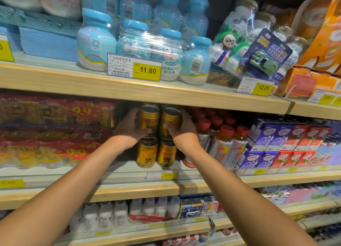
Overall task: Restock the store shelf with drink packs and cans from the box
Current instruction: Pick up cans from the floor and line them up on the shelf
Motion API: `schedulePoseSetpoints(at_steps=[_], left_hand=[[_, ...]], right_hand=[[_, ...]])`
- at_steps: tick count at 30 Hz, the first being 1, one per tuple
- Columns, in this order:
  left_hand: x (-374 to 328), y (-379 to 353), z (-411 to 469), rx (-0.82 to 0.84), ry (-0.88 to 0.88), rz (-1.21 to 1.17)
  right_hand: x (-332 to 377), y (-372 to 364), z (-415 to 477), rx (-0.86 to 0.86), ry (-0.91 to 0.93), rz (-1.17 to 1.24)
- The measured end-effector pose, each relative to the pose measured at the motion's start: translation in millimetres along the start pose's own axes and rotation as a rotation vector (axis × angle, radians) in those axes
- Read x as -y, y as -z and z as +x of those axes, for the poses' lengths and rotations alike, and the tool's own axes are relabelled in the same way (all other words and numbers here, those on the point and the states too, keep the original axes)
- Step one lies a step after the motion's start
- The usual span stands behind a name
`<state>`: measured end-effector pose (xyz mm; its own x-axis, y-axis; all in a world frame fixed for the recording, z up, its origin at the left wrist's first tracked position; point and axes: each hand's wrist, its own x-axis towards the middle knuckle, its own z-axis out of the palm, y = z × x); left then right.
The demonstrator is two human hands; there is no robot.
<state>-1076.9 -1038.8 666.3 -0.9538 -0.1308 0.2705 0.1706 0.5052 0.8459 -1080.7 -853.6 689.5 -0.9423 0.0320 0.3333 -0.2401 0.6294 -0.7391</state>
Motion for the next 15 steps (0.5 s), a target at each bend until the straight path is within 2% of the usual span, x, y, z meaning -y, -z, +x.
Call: schedulePoseSetpoints(at_steps=[2, 4, 7, 9, 12, 15], left_hand=[[1, 0, -2, 0.009, -0.004, 0.004], [3, 0, -3, 0.004, 0.008, 0.015], [5, -2, -4, 0.001, 0.015, 0.024], [5, -3, -4, 0.011, 0.013, 0.033], [3, -3, -5, 0.023, 0.010, 0.046], [2, -3, -8, 0.047, 0.014, 0.042]], right_hand=[[-7, -3, -3, 0.064, -0.099, 0.039], [-13, -8, -9, 0.163, -0.218, -0.030], [-17, -8, -13, 0.186, -0.278, -0.058], [-15, -10, -14, 0.188, -0.238, -0.038], [-18, -14, -11, 0.058, -0.053, -0.010], [-19, -18, -12, 0.031, -0.072, 0.053]])
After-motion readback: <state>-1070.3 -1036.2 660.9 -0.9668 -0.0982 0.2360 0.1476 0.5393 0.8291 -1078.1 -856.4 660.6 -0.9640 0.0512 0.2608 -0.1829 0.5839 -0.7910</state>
